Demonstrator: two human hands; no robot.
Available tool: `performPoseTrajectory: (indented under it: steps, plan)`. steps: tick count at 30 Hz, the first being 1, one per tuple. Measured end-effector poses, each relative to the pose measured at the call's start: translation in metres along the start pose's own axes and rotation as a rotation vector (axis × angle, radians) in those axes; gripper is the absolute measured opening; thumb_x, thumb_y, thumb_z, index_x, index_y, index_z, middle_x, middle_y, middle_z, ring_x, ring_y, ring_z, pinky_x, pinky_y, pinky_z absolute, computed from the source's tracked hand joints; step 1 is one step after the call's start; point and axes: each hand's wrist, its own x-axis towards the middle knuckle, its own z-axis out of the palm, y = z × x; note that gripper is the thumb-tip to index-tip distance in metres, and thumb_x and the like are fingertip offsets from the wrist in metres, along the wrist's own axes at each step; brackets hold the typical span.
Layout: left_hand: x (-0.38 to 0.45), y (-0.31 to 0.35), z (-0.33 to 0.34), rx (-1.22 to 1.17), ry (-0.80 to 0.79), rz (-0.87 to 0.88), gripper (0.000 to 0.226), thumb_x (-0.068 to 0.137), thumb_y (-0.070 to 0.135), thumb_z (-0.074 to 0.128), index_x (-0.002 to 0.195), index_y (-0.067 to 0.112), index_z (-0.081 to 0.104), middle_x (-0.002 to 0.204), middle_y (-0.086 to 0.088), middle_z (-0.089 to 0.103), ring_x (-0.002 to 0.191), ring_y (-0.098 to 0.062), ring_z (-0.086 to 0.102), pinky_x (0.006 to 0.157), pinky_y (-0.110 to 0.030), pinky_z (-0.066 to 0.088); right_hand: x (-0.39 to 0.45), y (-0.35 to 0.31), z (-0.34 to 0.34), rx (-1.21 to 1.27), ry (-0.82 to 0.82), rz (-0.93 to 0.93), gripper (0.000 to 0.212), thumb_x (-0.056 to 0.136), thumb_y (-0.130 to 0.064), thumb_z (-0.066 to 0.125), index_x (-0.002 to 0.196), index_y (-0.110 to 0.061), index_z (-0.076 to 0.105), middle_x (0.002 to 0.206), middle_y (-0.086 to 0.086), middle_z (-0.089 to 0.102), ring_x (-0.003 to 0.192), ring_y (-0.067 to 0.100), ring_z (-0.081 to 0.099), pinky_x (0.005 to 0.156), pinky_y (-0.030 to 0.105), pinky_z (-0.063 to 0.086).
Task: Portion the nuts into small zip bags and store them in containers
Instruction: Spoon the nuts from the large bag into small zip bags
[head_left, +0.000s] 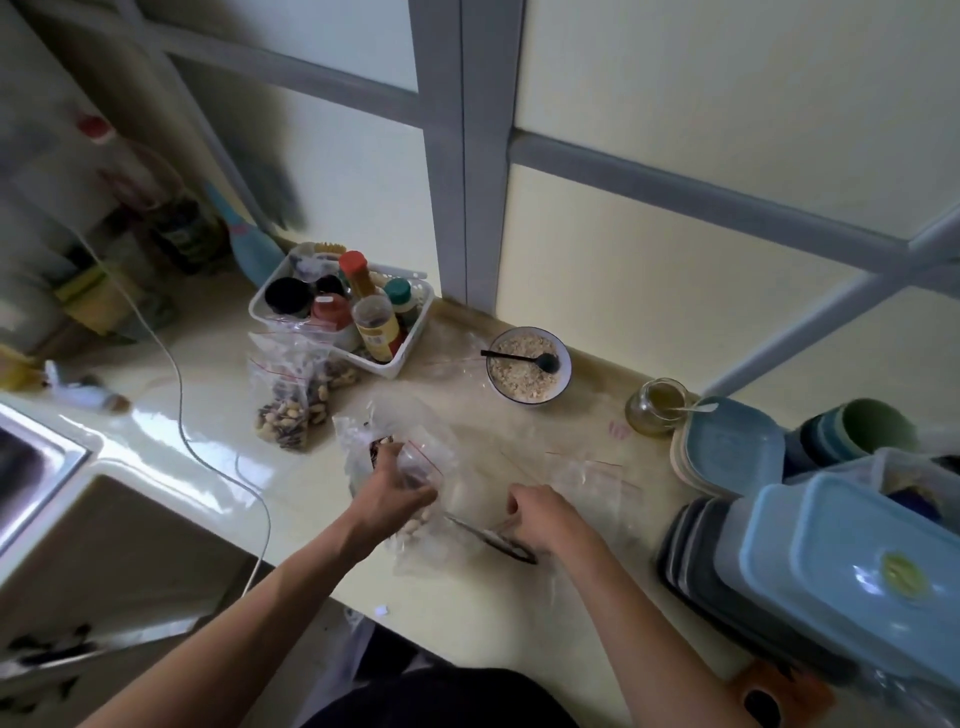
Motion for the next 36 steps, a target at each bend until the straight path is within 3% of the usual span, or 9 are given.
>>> performPoseTrajectory:
  steps: [2,6,11,14,20,25,30,33,36]
  plan:
    - [0.005,0.003,0.003,-0.009,-0.018,-0.018,0.061,0.080,0.010,0.073,0.126,0.025,0.037,0.089,-0.015,0.071,0.064,-0.019,0.064,0.053,-0.032,0.053,0.004,0.002,-0.002,-0.040,-0.034,-0.031,0.035,0.083,-0.027,0.063,0.118,-0.021,0.061,0.125,0.009,0.060,0.114,0.030,0.060,0.089,0.031,0.050]
    - [0.021,0.000,0.004,0.016,-0.035,0.001,0.047,0.067,0.021,0.072,0.110,0.015,0.054,0.092,-0.016,0.073,0.085,-0.033,0.071,0.083,-0.053,0.058,0.008,0.000,0.011,-0.126,-0.020,-0.081,0.046,0.084,-0.031,0.070,0.125,-0.013,0.059,0.127,0.013,0.052,0.123,0.032,0.050,0.101,0.036,0.048]
    - [0.027,0.021,0.000,0.118,-0.059,0.065,0.020,0.070,0.034,0.063,0.076,0.014,0.063,0.072,0.003,0.063,0.069,-0.016,0.058,0.078,-0.040,0.054,0.008,-0.006,0.028,-0.094,0.032,-0.088,0.031,0.089,-0.028,0.063,0.115,-0.012,0.066,0.123,0.013,0.055,0.119,0.034,0.052,0.101,0.036,0.044]
    - [0.020,0.037,-0.016,0.136,-0.047,-0.011,0.012,0.077,0.042,0.059,0.088,0.035,0.060,0.096,-0.003,0.070,0.091,-0.021,0.065,0.093,-0.035,0.049,0.008,-0.008,0.025,-0.007,0.030,-0.075,0.031,0.086,-0.029,0.062,0.111,-0.011,0.058,0.119,0.015,0.061,0.112,0.034,0.060,0.090,0.036,0.049]
    - [0.032,0.038,-0.035,0.307,-0.061,-0.090,0.013,0.104,0.019,0.048,0.094,0.019,0.055,0.092,0.001,0.054,0.089,-0.011,0.054,0.084,-0.020,0.034,0.007,-0.008,0.040,-0.030,0.072,-0.117,0.033,0.086,-0.030,0.070,0.112,-0.013,0.058,0.121,0.012,0.055,0.116,0.032,0.053,0.094,0.037,0.046]
    - [0.041,0.028,-0.050,0.571,0.158,-0.096,0.037,0.092,0.031,0.058,0.123,0.010,0.063,0.120,-0.015,0.063,0.112,-0.033,0.057,0.088,-0.033,0.043,0.013,-0.011,0.045,-0.020,0.128,-0.087,0.018,0.092,-0.019,0.060,0.108,-0.014,0.065,0.117,0.011,0.060,0.113,0.031,0.059,0.092,0.036,0.048]
    - [0.039,0.012,-0.064,0.683,0.079,-0.246,0.050,0.102,0.036,0.043,0.135,0.000,0.052,0.134,-0.021,0.058,0.122,-0.037,0.056,0.097,-0.040,0.045,-0.009,-0.018,-0.007,0.156,0.030,-0.084,0.043,0.086,-0.026,0.069,0.123,-0.021,0.047,0.108,0.010,0.066,0.088,0.028,0.062,0.075,0.032,0.048]
    - [0.039,0.001,-0.071,0.704,0.101,-0.275,0.055,0.101,0.035,0.047,0.142,-0.003,0.041,0.137,-0.024,0.054,0.124,-0.038,0.054,0.091,-0.040,0.042,-0.032,-0.021,-0.041,0.420,0.006,-0.130,0.039,0.083,-0.025,0.074,0.115,-0.023,0.052,0.090,0.007,0.067,0.072,0.024,0.065,0.067,0.035,0.053]
    - [0.034,-0.007,-0.079,0.673,0.124,-0.282,0.055,0.099,0.037,0.051,0.138,-0.002,0.047,0.126,-0.024,0.058,0.101,-0.040,0.052,0.081,-0.036,0.038,-0.049,-0.034,-0.057,0.726,0.047,-0.228,0.030,0.080,-0.027,0.079,0.105,-0.026,0.062,0.084,0.005,0.068,0.071,0.025,0.072,0.073,0.040,0.060]
